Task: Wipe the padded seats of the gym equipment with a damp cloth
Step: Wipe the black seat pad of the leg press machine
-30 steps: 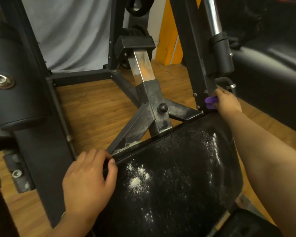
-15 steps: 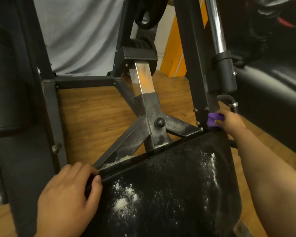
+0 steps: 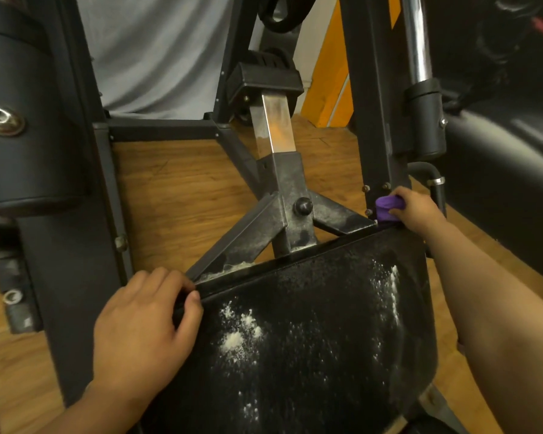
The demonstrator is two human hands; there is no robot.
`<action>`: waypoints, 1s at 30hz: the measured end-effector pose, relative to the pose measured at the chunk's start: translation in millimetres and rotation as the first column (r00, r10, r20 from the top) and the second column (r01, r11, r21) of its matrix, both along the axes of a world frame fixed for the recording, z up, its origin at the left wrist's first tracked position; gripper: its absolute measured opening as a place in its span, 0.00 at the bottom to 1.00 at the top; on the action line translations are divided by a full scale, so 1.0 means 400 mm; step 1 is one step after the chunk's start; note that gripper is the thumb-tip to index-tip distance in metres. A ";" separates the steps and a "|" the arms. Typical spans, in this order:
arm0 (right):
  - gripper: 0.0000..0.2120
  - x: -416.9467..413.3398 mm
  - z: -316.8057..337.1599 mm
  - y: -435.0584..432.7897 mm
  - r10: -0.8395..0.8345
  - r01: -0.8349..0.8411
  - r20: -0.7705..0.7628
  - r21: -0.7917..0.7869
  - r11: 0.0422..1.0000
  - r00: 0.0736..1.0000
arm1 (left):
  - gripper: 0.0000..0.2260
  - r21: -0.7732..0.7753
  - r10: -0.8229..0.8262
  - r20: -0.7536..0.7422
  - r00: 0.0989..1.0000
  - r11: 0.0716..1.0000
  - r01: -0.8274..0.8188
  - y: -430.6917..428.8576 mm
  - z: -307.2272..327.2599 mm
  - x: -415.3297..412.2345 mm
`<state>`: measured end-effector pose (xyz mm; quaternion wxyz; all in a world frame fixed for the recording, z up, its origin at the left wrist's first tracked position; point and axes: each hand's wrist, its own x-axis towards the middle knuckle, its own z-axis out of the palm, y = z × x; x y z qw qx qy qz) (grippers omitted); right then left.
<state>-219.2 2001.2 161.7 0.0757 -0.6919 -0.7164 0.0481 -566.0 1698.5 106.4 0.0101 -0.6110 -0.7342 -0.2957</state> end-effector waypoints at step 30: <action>0.09 -0.244 0.007 -0.339 0.437 -0.418 -0.345 0.131 0.899 0.831 | 0.12 0.087 -0.021 0.013 1.000 0.996 0.020 0.006 -0.028 -0.003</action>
